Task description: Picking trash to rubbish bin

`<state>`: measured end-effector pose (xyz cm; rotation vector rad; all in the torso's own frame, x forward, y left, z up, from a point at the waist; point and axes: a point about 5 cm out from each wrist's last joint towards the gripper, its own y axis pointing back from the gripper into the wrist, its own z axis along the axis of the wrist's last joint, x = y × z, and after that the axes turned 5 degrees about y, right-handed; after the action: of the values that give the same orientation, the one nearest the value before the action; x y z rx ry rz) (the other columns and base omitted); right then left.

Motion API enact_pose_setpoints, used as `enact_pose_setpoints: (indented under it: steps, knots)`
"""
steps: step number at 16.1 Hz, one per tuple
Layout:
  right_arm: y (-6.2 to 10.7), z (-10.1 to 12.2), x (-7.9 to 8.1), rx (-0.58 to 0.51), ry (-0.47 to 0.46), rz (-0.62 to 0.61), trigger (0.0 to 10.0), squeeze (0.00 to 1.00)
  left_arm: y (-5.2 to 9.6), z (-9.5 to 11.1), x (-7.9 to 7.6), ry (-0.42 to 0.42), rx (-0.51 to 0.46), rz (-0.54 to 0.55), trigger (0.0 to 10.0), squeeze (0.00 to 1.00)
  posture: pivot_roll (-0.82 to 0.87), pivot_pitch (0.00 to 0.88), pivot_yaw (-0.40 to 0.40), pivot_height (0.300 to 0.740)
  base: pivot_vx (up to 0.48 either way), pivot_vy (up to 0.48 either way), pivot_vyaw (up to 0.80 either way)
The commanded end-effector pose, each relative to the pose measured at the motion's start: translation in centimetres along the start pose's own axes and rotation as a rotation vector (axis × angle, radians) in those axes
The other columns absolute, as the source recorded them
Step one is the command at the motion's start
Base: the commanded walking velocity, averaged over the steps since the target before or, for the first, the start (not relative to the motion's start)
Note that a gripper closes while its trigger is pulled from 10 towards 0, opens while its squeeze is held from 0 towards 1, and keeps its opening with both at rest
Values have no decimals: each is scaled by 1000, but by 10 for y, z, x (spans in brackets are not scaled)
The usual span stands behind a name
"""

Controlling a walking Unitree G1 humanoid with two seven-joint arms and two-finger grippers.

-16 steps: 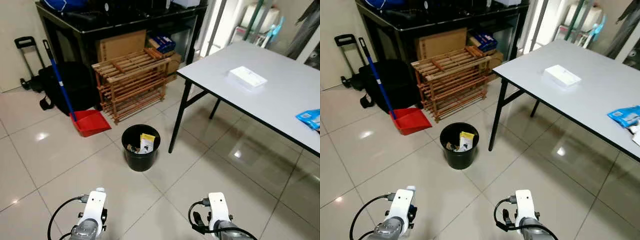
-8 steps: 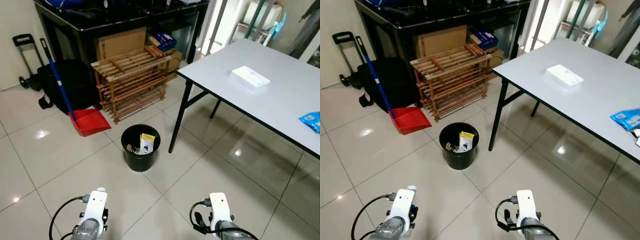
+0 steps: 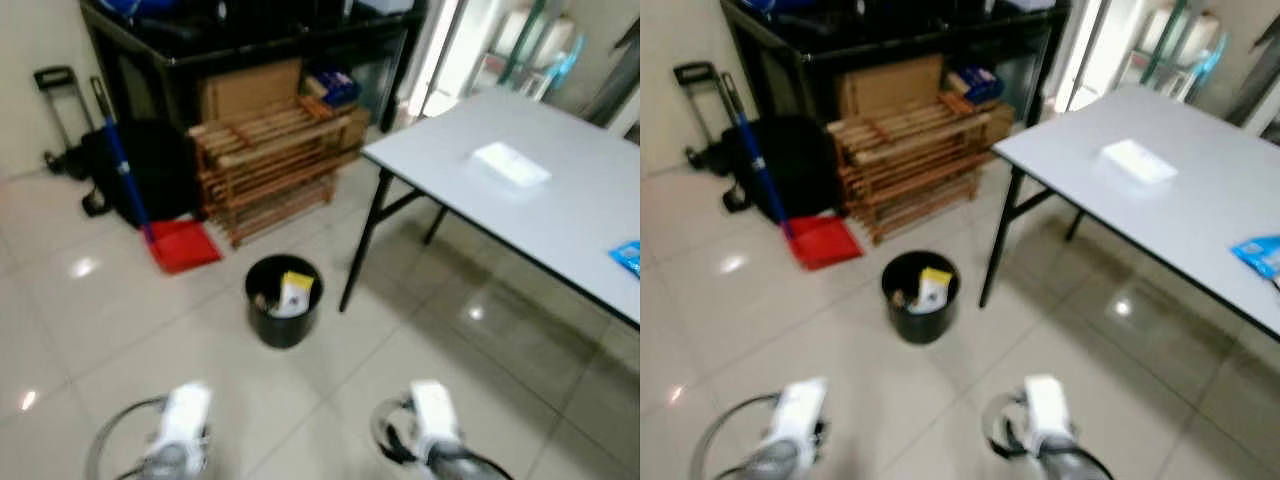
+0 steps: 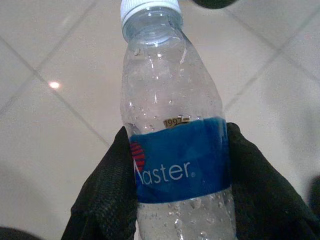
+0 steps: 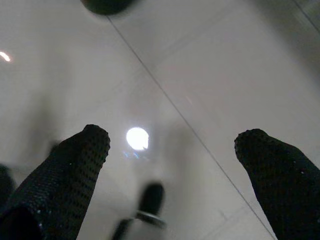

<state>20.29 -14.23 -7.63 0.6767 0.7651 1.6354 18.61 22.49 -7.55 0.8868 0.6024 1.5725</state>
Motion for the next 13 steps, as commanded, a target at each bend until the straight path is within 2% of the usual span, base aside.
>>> enact_pose_setpoints:
  steps: [1, 9, 11, 13]
  knots:
    - [5, -12, -17, 31, -10, -48, 10000, 0, -1, 7, -13, 1, -20, -26, 10000, 0, 31, 51, -86, 740, 480, 0, 0]
    - [5, -13, -16, 31, -15, -46, 10000, 0, -1, 5, -13, -1, -13, -21, 10000, 0, 31, 53, -87, 740, 480, 0, 0]
    - [5, -11, -16, 23, 15, -45, 10000, 0, -1, 5, -12, 0, -14, -21, 10000, 0, 31, 54, -87, 740, 480, 0, 0]
    - [5, -12, -15, 36, 27, -40, 10000, 0, -1, 5, -12, 0, -13, -21, 10000, 0, 30, 54, -86, 740, 480, 0, 800]
